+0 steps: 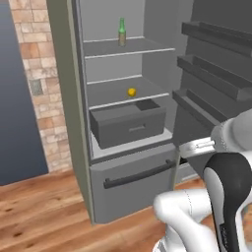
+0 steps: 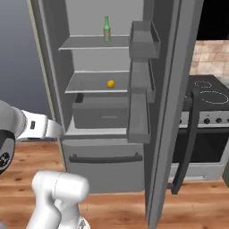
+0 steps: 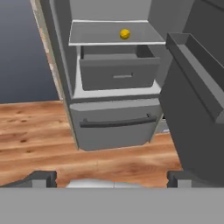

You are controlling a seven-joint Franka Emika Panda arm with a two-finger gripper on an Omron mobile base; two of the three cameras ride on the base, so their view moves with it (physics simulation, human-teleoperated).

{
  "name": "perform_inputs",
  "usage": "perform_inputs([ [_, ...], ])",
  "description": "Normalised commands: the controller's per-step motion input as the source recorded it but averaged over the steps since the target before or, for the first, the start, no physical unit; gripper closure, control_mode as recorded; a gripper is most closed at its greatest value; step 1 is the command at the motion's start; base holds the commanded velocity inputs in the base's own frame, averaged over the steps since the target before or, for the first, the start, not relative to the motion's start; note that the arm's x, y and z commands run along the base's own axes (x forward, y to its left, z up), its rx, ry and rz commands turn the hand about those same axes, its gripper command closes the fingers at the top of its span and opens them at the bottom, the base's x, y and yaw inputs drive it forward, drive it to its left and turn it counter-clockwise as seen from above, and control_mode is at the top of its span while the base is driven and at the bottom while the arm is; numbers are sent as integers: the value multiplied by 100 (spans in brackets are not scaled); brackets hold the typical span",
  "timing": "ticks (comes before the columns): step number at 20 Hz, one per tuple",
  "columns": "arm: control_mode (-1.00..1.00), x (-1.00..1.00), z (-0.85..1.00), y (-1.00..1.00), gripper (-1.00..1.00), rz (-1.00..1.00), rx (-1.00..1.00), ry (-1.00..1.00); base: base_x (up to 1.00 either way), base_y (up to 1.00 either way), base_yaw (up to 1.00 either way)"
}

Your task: Place the beer on the top shelf of the fridge to keep it out of children's reach, and place the lemon and squash on lower shelves for easy access.

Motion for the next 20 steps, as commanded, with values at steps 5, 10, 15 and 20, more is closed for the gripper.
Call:
perform_inputs([
  [5, 100, 0, 0, 0, -100, 0, 0, 0, -100, 6, -15],
  [10, 100, 0, 0, 0, -100, 0, 0, 0, -96, 0, -44],
  [15, 100, 0, 0, 0, -100, 0, 0, 0, -55, 0, -60],
  [20, 100, 0, 0, 0, -100, 0, 0, 0, -3, 0, -62],
])
